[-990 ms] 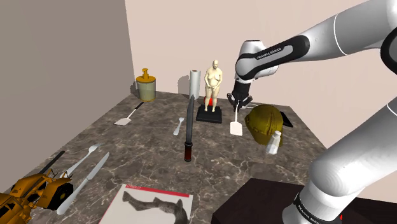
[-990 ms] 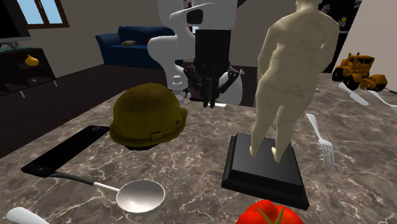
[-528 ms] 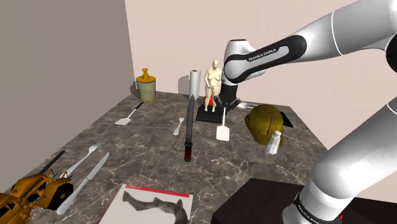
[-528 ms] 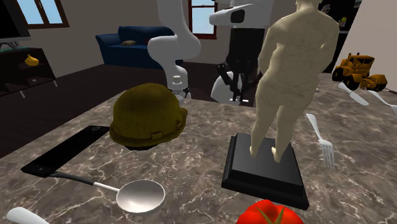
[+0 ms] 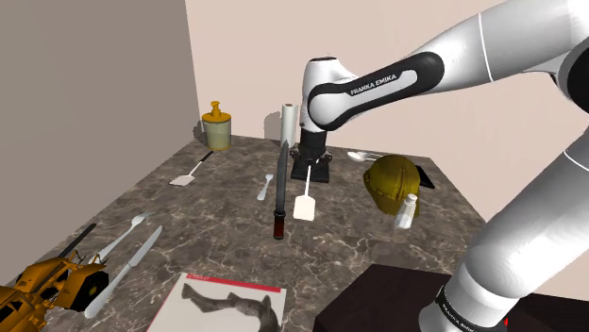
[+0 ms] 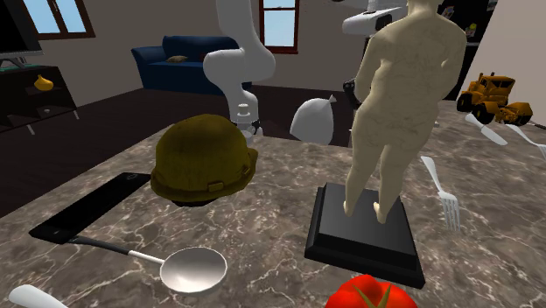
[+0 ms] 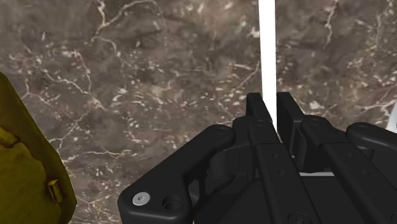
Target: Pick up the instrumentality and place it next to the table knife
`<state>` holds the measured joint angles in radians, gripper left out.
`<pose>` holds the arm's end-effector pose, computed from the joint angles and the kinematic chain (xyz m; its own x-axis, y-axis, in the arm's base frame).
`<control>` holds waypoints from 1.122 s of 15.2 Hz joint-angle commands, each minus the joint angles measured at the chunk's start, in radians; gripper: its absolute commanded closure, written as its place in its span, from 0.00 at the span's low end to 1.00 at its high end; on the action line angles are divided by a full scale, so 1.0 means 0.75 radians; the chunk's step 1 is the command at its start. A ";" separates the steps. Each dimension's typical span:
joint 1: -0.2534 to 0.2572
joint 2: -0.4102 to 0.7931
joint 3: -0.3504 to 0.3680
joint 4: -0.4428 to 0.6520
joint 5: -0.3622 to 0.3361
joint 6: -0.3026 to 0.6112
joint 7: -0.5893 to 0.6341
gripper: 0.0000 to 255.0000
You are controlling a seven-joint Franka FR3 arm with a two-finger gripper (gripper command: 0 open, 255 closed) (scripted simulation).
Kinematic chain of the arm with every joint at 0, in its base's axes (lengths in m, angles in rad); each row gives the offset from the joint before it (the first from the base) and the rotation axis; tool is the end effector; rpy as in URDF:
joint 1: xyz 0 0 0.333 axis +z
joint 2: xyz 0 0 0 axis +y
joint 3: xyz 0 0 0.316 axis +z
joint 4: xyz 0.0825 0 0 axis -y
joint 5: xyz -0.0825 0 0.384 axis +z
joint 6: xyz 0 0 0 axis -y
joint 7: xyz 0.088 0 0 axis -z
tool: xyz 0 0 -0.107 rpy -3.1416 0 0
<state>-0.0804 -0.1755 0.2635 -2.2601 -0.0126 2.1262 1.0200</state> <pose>0.4854 0.0921 0.4354 0.6708 -0.7387 0.0665 -0.7403 -0.6723 -0.0005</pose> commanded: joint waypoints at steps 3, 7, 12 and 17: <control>0.053 0.084 0.085 0.091 -0.020 -0.016 0.152 1.00; 0.106 0.182 0.158 0.202 -0.057 -0.041 0.298 1.00; 0.185 0.335 0.233 0.377 -0.129 -0.088 0.482 1.00; 0.288 0.517 0.283 0.595 -0.222 -0.160 0.656 1.00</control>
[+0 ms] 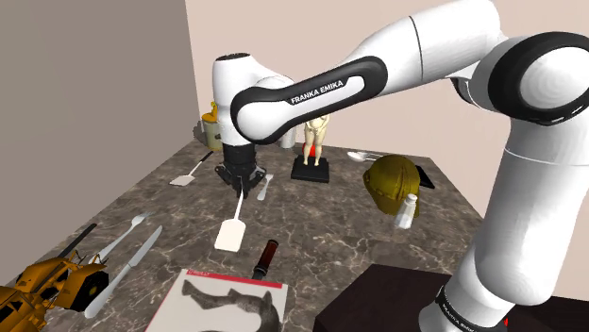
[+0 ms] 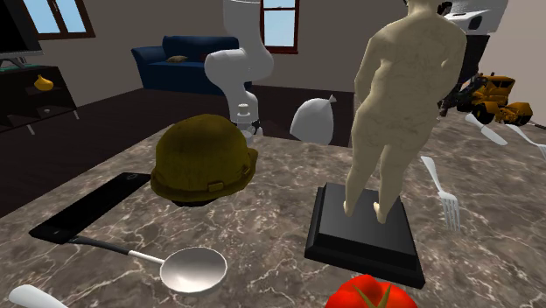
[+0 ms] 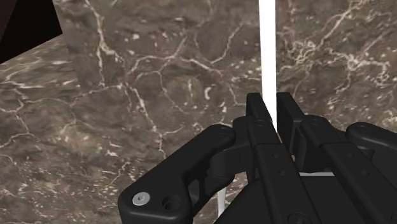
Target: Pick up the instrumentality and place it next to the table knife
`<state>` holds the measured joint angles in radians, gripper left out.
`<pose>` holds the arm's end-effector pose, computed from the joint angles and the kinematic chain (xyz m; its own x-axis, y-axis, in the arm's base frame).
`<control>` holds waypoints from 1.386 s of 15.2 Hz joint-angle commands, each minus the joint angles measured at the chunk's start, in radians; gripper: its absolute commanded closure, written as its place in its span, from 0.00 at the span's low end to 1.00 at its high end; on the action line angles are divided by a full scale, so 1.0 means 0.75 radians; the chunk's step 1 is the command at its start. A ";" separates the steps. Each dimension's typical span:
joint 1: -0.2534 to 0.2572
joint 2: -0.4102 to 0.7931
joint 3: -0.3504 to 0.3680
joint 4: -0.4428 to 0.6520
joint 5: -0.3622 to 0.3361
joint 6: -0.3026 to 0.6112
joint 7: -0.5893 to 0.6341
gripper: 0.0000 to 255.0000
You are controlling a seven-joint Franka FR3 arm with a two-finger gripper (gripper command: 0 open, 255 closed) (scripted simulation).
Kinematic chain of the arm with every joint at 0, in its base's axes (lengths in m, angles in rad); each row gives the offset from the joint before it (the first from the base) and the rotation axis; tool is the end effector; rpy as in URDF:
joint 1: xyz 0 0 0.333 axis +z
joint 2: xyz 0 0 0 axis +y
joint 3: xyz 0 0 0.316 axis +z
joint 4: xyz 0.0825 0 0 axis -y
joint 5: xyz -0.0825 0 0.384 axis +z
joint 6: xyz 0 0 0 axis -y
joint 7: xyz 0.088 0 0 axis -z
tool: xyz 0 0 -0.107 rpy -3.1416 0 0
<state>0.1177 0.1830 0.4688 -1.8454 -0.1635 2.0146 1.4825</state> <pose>0.5157 0.3160 0.4362 0.6710 -0.7385 0.0661 -0.7401 -0.6725 -0.0003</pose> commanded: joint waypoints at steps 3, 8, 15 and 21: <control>0.101 0.161 0.025 0.199 -0.081 -0.068 0.133 1.00; 0.250 0.382 0.026 0.489 -0.176 -0.171 0.260 1.00; 0.249 0.414 0.015 0.409 -0.197 -0.064 0.280 1.00; 0.252 0.451 0.002 0.355 -0.221 0.023 0.300 1.00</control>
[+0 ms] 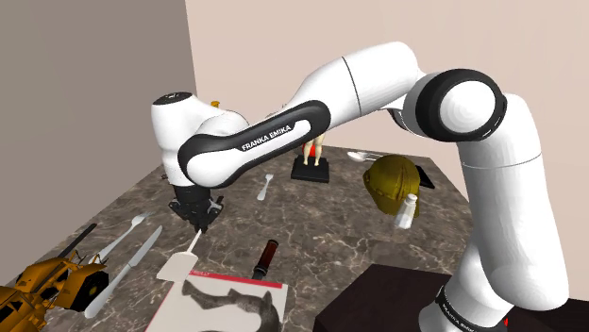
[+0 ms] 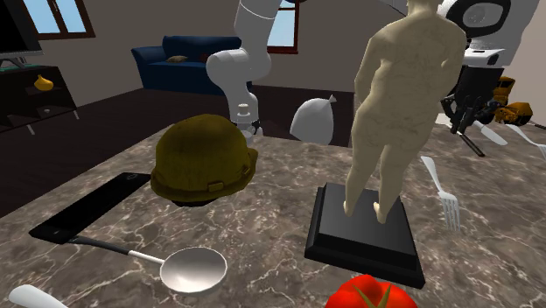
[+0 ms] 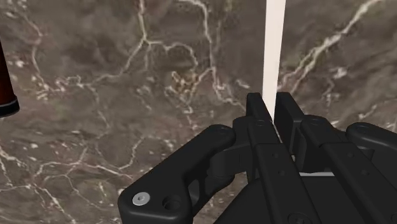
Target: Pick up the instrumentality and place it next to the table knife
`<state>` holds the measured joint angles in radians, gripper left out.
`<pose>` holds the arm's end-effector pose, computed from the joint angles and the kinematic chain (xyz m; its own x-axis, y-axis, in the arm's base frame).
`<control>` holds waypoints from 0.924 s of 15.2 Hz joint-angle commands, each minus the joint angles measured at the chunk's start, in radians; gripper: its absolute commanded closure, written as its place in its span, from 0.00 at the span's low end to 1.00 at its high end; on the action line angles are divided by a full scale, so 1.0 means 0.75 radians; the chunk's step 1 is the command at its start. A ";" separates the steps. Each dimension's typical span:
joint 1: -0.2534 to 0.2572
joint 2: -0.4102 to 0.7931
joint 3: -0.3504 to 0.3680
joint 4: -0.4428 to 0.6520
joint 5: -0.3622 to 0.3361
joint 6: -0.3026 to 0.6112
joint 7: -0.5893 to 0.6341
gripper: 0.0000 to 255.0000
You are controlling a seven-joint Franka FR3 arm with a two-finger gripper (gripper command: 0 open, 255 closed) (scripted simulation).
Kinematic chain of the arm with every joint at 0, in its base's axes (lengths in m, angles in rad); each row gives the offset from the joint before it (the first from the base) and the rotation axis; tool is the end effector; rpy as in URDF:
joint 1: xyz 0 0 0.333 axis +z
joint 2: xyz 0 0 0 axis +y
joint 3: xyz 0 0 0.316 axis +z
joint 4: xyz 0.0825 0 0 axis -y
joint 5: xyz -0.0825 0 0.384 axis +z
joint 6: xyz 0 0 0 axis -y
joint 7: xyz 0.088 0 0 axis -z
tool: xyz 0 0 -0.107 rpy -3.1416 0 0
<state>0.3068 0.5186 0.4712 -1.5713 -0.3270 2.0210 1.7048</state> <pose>0.5300 0.4325 0.3654 0.6696 -0.7397 0.0664 -0.7414 -0.6711 -0.0001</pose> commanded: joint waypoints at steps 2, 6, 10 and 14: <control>0.002 0.017 -0.006 -0.026 -0.012 0.041 0.010 1.00; 0.002 0.017 -0.006 -0.026 -0.012 0.041 0.010 1.00; 0.002 0.017 -0.006 -0.026 -0.012 0.041 0.010 1.00; 0.001 0.017 -0.006 -0.027 -0.012 0.042 0.010 0.00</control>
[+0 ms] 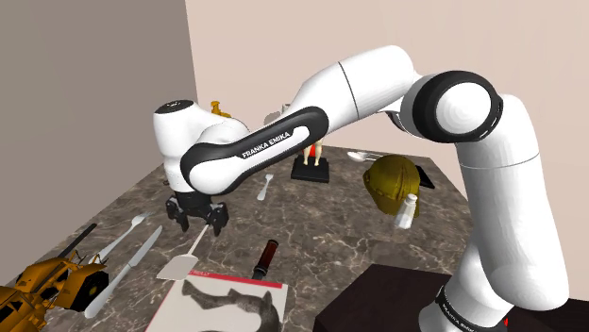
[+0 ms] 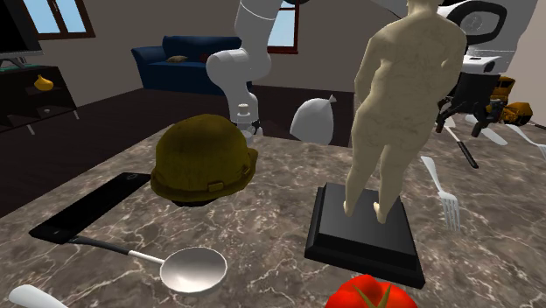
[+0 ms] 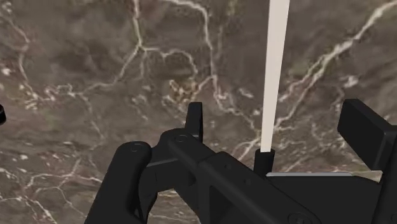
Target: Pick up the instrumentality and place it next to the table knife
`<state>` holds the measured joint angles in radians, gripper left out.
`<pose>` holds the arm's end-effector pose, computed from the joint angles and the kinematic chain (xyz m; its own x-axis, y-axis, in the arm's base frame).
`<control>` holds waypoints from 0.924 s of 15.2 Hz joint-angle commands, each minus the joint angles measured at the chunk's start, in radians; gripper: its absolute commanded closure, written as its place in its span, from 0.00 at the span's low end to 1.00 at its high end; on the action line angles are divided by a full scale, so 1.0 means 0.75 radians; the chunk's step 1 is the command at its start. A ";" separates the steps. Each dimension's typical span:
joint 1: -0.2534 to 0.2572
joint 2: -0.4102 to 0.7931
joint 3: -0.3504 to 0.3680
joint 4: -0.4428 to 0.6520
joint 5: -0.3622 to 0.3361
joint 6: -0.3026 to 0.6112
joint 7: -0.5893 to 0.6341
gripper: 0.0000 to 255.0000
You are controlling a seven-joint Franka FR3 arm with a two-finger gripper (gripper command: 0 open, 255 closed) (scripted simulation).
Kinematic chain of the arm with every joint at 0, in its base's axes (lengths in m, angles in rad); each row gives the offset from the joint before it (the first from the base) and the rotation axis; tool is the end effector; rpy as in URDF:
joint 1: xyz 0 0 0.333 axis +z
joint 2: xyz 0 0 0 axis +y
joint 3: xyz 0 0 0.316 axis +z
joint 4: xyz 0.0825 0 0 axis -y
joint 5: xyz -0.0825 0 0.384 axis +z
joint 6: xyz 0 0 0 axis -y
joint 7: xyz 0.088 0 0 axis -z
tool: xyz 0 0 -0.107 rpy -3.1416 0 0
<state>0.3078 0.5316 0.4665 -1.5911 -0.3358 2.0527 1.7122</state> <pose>0.5295 0.4323 0.3503 0.6697 -0.7397 0.0663 -0.7413 -0.6712 -0.0006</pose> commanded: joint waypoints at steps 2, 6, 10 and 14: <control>0.000 0.000 0.000 0.001 0.000 -0.001 0.000 0.00; 0.000 -0.059 0.022 0.084 0.037 -0.137 -0.024 0.00; 0.000 -0.059 0.022 0.084 0.037 -0.137 -0.024 0.00; 0.000 -0.059 0.022 0.084 0.037 -0.137 -0.024 0.00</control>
